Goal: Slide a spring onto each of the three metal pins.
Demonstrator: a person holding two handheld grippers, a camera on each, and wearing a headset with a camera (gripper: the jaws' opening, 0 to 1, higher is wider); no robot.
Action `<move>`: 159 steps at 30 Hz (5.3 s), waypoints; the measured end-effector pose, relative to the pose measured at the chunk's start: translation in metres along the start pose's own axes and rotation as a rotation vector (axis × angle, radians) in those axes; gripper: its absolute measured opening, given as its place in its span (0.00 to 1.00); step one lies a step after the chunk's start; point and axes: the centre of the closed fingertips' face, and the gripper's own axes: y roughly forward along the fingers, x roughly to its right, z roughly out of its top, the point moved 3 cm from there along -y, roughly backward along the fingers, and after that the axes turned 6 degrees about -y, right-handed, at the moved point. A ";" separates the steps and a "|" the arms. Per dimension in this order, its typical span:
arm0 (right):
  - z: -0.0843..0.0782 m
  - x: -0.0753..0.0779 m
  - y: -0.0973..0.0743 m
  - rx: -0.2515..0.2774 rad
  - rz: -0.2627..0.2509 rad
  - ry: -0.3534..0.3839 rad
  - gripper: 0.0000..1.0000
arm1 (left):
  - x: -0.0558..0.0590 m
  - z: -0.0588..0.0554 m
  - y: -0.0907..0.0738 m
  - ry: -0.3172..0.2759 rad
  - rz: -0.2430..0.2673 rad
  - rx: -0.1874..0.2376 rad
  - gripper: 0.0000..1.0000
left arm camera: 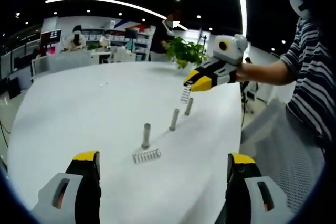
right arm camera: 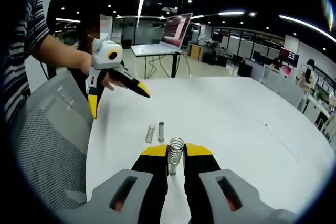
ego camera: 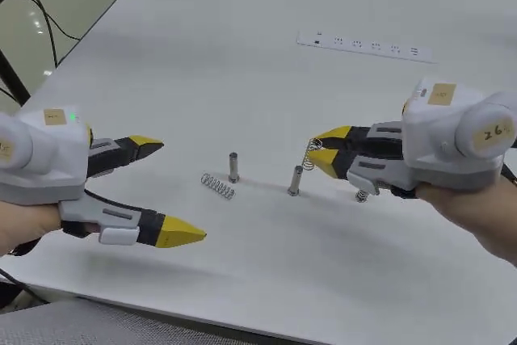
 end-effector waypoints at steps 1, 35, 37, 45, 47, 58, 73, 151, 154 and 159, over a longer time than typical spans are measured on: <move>0.000 0.000 0.001 0.003 0.000 0.005 0.07 | 0.000 0.000 0.000 -0.003 0.000 0.002 0.98; -0.057 -0.010 0.039 -0.129 0.033 -0.019 0.07 | -0.002 0.000 -0.003 -0.010 0.013 0.003 0.98; -0.060 -0.011 0.041 -0.141 0.037 -0.026 0.07 | -0.002 0.000 -0.003 -0.009 0.011 -0.001 0.98; -0.061 -0.007 0.042 -0.142 0.024 -0.043 0.08 | -0.001 0.000 -0.001 -0.008 0.005 -0.003 0.98; -0.061 -0.006 0.042 -0.145 0.020 -0.059 0.08 | -0.001 0.000 0.000 -0.005 0.004 -0.004 0.98; -0.058 -0.006 0.040 -0.148 0.021 -0.076 0.12 | 0.000 0.002 0.000 -0.007 -0.001 0.006 0.98; -0.036 0.013 0.002 -0.007 -0.080 0.106 0.17 | 0.000 0.008 0.002 -0.011 -0.006 0.023 0.97; -0.030 -0.069 0.124 -0.143 0.118 0.062 0.12 | -0.002 0.000 -0.016 -0.025 0.015 0.011 0.96; -0.033 -0.069 0.128 -0.153 0.118 0.065 0.12 | -0.003 -0.002 -0.017 -0.029 0.018 0.011 0.96; -0.035 -0.070 0.135 -0.175 0.120 0.064 0.12 | -0.002 -0.005 -0.016 -0.038 0.013 0.009 0.94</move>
